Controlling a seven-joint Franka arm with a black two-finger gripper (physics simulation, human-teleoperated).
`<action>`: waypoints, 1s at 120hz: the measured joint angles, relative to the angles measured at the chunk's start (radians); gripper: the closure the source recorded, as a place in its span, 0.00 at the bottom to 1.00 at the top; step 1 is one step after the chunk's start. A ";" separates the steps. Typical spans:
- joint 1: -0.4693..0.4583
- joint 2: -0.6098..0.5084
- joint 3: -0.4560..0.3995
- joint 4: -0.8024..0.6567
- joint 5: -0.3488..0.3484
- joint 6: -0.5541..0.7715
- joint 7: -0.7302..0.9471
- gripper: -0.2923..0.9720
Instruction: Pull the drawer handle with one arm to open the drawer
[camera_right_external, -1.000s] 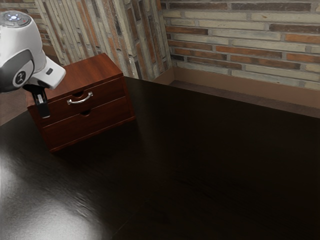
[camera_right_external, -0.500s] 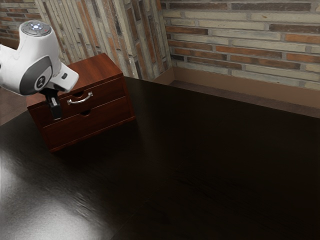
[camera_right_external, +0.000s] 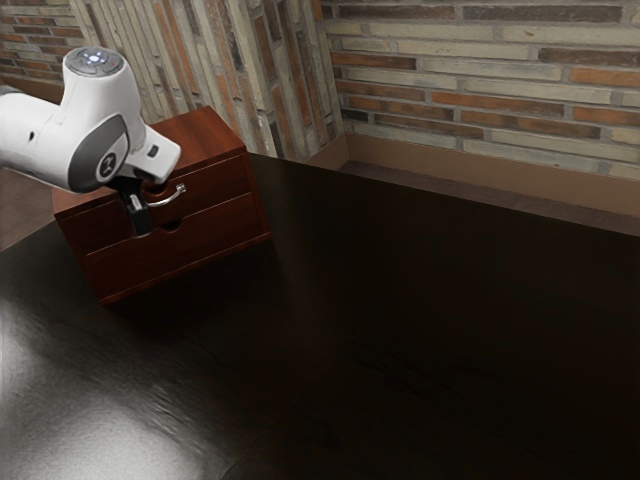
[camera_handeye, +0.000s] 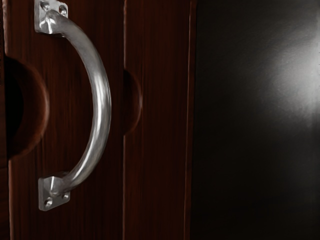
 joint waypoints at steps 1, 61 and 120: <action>0.000 0.000 0.000 0.000 -0.003 0.002 0.000 0.23; 0.028 0.084 -0.026 0.032 -0.092 0.097 0.004 0.23; 0.062 0.044 -0.094 -0.007 -0.105 0.116 0.007 0.30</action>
